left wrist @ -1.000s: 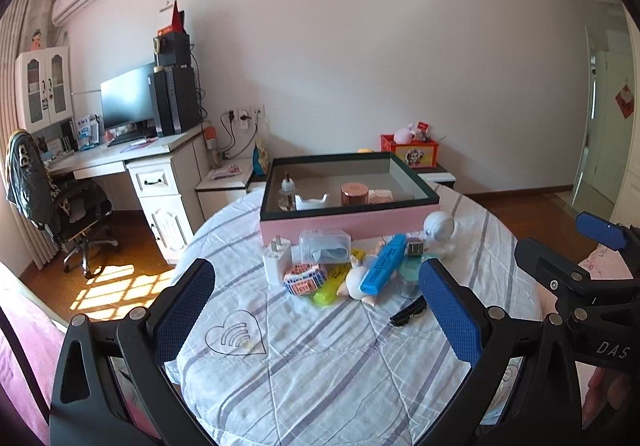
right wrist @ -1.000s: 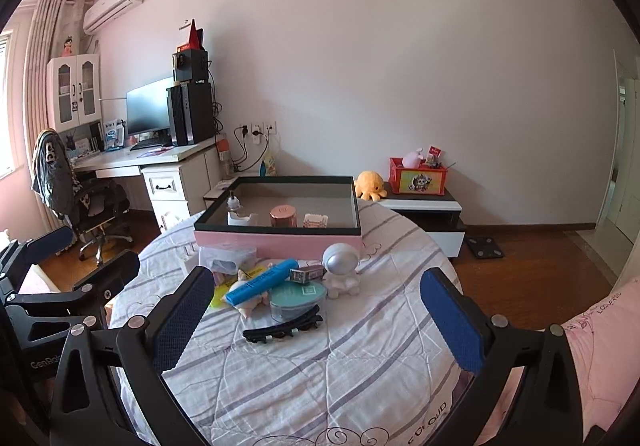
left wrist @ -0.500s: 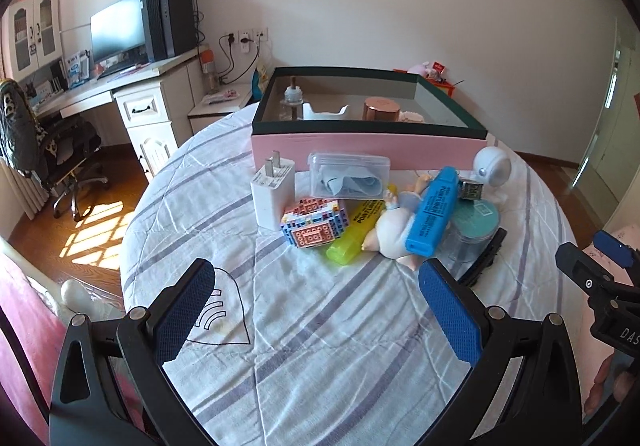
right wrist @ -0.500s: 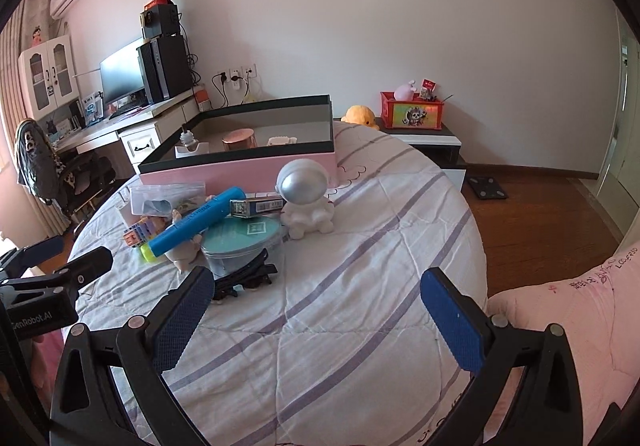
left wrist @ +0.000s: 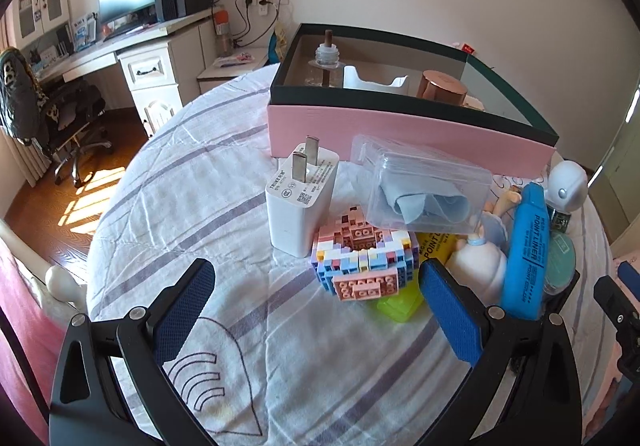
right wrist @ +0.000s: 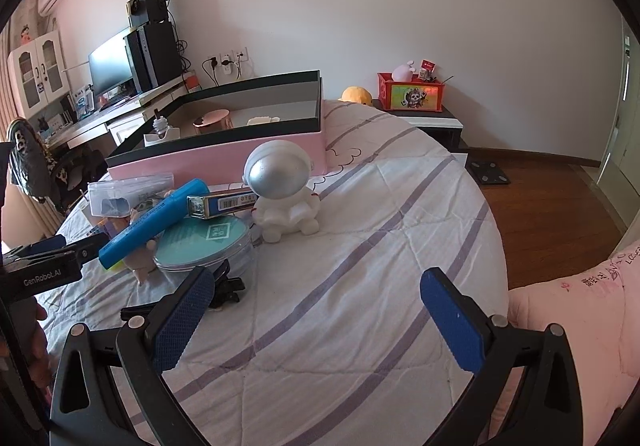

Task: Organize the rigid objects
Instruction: 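Grasp pastel block figure with left tool while right tool grasps white astronaut figurine, then carry block figure over pink box with left tool while right tool carries astronaut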

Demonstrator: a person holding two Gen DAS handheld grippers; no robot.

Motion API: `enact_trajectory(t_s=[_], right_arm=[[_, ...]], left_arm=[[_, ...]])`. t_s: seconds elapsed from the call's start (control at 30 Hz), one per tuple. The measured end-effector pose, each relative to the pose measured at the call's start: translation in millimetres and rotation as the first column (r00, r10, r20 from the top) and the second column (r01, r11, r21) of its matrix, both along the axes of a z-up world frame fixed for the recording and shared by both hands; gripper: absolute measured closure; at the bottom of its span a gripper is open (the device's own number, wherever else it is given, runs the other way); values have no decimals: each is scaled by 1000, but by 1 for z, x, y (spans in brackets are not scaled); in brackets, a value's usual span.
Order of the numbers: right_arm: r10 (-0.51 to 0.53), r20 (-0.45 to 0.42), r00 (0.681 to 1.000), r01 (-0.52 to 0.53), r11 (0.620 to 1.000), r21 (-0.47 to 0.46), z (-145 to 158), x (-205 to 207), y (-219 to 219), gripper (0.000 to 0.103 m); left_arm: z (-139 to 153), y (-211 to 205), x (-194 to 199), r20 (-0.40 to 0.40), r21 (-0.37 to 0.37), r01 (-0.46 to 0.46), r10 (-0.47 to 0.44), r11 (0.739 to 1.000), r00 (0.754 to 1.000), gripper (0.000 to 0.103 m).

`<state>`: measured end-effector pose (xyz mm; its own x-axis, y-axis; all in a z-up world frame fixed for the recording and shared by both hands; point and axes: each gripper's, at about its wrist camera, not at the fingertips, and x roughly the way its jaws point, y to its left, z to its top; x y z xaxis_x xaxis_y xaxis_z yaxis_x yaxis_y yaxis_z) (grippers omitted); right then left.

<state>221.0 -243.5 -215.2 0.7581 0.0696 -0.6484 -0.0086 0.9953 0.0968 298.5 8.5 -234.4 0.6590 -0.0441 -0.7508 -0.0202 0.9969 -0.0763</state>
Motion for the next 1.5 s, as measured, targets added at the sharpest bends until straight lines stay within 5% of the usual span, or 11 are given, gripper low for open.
enact_trajectory(t_s=[0.13, 0.33, 0.7, 0.77, 0.9, 1.3, 1.5], right_arm=[[-12, -13, 1000, 12, 1000, -6, -4, 9, -4, 0], [-8, -9, 1000, 8, 1000, -27, 1, 27, -6, 0], [66, -46, 997, -67, 998, -15, 2, 87, 12, 1], [86, -49, 995, -85, 996, 17, 0, 94, 11, 10], [131, -90, 987, -125, 990, 70, -9, 103, 10, 51], [137, 64, 988, -139, 990, 25, 34, 43, 25, 52], [188, 164, 968, -198, 979, 47, 68, -9, 47, 51]], left_arm=[[-3, 2, 15, -28, -53, 4, -5, 999, 1000, 6], [-1, -3, 13, 11, -88, 79, -79, 993, 997, 49], [1, 9, -13, 36, -3, 81, -81, 997, 996, 49], [3, 10, -15, 43, 2, 79, -79, 997, 996, 49], [6, 10, -20, 52, 12, 80, -81, 997, 995, 49], [40, 11, -64, 146, 4, 97, -96, 995, 985, 49], [80, 4, -97, 259, 23, 91, -94, 996, 961, 49]])
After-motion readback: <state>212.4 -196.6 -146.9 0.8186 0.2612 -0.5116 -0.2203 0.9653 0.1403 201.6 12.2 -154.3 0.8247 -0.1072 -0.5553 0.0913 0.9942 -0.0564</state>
